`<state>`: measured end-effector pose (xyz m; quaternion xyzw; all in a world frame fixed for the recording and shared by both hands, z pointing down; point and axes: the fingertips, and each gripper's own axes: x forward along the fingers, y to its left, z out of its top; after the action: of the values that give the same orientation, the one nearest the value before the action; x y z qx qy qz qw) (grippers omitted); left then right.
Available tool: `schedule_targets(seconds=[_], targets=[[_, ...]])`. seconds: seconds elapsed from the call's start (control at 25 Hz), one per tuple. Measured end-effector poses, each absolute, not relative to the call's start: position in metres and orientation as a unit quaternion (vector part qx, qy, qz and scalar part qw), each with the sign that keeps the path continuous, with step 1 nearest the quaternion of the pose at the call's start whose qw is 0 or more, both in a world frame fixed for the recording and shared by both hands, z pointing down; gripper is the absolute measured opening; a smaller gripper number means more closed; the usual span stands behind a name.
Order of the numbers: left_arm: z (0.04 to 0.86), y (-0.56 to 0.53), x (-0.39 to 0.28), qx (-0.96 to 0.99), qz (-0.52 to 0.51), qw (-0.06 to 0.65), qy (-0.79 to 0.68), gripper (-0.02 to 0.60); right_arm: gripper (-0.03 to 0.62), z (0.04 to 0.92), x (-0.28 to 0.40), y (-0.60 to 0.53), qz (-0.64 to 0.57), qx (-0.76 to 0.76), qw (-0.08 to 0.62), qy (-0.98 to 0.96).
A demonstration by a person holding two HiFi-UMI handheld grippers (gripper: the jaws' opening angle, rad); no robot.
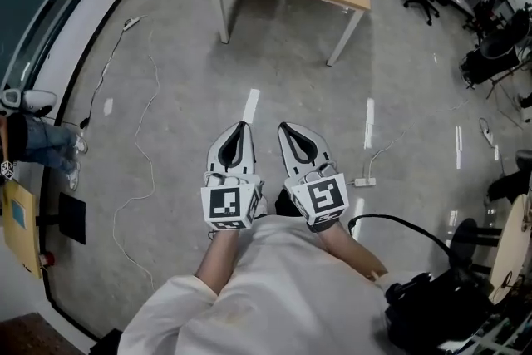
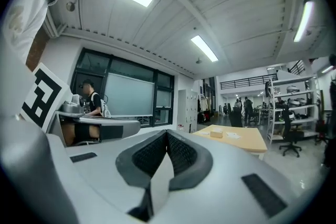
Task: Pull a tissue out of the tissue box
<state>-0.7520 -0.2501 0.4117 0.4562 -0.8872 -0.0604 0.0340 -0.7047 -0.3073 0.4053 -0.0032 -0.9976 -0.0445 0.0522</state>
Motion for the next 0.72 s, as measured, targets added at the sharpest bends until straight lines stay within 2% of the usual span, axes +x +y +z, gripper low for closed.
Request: schedule_targets(seconds=[0.32,0.72], targets=[[0.421,-0.317,-0.832,0.467,-0.067,0.026,-0.881,0.001,0.003,0.424,-0.782,-0.389,-0.033,0.028,0.053,-0.998],[0.382,-0.438,-0.987,0.466,-0.036,-0.019,-0.884,0.001,0.003,0.383,-0.950,-0.511,-0.030,0.022,-0.007,-0.999]])
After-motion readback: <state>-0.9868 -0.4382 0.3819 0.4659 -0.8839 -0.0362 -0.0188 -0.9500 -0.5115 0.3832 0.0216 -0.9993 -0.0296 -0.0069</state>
